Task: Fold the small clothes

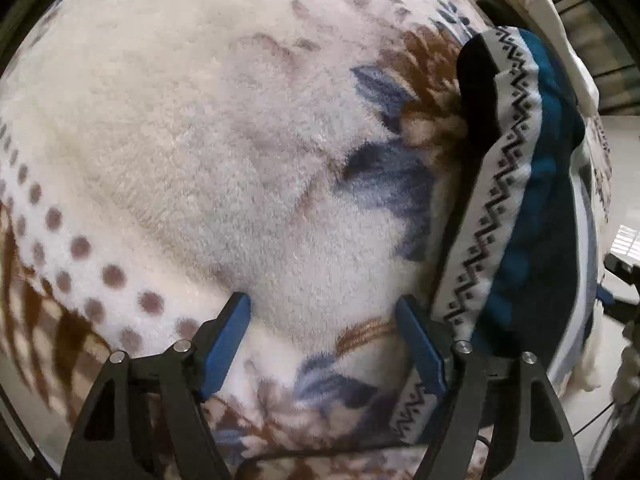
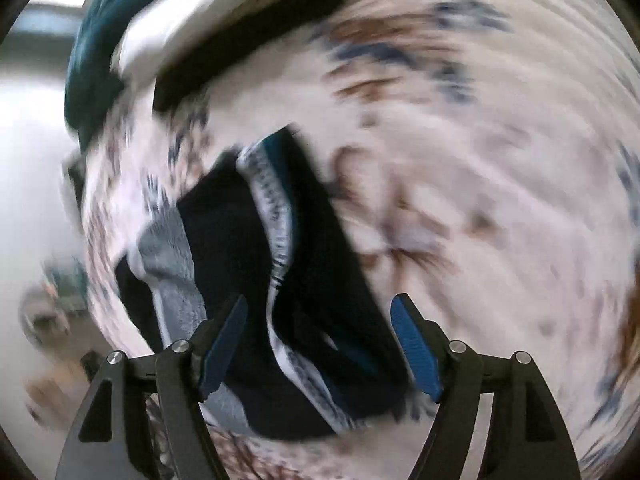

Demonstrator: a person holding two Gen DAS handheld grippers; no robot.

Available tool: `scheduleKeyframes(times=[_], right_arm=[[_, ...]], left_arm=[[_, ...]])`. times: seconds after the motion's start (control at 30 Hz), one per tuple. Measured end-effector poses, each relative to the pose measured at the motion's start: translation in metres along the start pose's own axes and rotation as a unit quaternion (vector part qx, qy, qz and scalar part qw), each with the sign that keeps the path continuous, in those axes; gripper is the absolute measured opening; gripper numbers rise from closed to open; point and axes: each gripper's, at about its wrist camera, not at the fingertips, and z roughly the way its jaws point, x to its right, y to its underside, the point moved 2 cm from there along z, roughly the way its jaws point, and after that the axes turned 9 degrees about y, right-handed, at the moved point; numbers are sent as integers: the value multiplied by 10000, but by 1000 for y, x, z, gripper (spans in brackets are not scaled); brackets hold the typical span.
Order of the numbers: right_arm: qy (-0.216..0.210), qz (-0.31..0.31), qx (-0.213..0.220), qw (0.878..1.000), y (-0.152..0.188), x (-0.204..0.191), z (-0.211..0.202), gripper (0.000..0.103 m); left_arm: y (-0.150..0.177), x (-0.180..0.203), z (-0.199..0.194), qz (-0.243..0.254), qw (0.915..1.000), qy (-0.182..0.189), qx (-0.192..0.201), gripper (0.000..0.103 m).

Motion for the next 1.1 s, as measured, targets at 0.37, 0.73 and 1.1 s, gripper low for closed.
scheduleKeyframes(times=[0.37, 0.73, 1.1], right_arm=[[878, 45, -646, 9940, -5, 29, 24, 26], [-95, -234, -120, 9996, -101, 23, 26, 72], [170, -509, 637, 9965, -107, -15, 3, 3]], left_arm=[[-6, 20, 26, -47, 9990, -345, 263, 103], [-50, 34, -31, -760, 9918, 770, 677, 103], [-155, 99, 37, -210, 9870, 1582, 205, 28]])
